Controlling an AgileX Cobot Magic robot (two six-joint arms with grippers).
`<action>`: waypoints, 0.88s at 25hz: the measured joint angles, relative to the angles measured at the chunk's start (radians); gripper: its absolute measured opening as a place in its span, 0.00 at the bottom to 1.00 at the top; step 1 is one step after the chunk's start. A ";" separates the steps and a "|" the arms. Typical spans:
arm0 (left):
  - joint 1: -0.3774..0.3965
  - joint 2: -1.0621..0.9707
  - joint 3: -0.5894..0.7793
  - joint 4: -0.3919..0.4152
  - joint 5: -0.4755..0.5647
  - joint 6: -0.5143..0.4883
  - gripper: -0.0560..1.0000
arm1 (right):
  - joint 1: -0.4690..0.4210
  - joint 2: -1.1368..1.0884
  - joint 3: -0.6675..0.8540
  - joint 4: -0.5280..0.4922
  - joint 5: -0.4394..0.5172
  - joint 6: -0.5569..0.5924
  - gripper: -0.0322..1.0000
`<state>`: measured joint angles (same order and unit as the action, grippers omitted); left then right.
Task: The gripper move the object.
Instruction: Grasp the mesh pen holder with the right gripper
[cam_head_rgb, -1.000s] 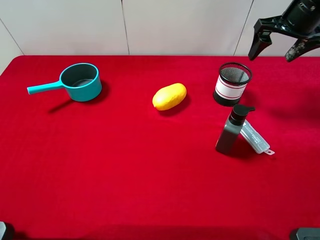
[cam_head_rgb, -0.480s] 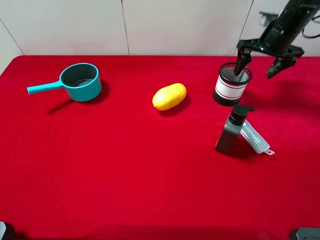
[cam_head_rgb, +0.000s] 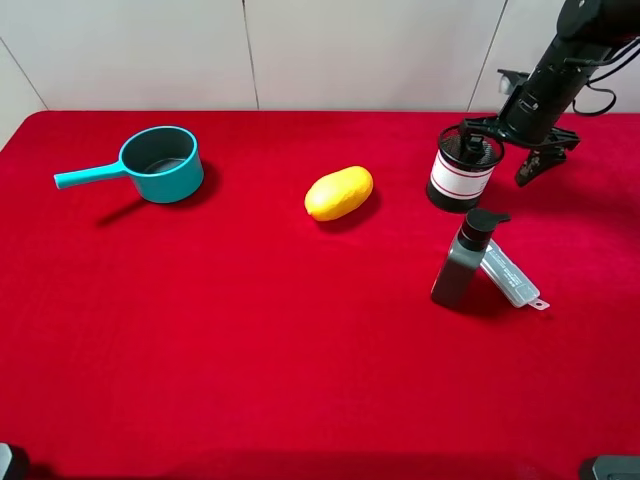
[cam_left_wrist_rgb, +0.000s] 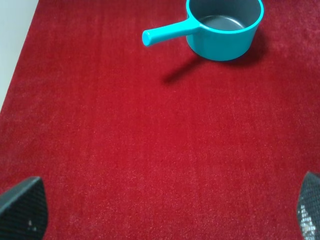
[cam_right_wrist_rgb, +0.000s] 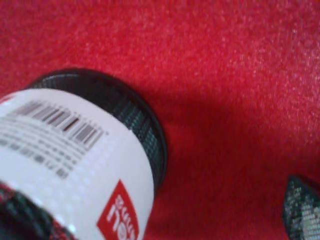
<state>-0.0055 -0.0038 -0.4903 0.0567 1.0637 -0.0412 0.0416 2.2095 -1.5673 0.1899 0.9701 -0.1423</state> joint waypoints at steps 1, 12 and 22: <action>0.000 0.000 0.000 0.000 0.000 0.000 1.00 | 0.000 0.000 0.000 0.000 -0.001 0.000 0.70; 0.000 0.000 0.000 0.000 0.000 0.000 1.00 | 0.000 0.001 0.000 0.000 -0.014 0.000 0.47; 0.000 0.000 0.000 0.000 0.000 0.000 1.00 | 0.000 0.001 0.000 0.001 -0.020 0.000 0.12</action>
<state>-0.0055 -0.0038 -0.4903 0.0567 1.0637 -0.0412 0.0416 2.2107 -1.5673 0.1910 0.9499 -0.1423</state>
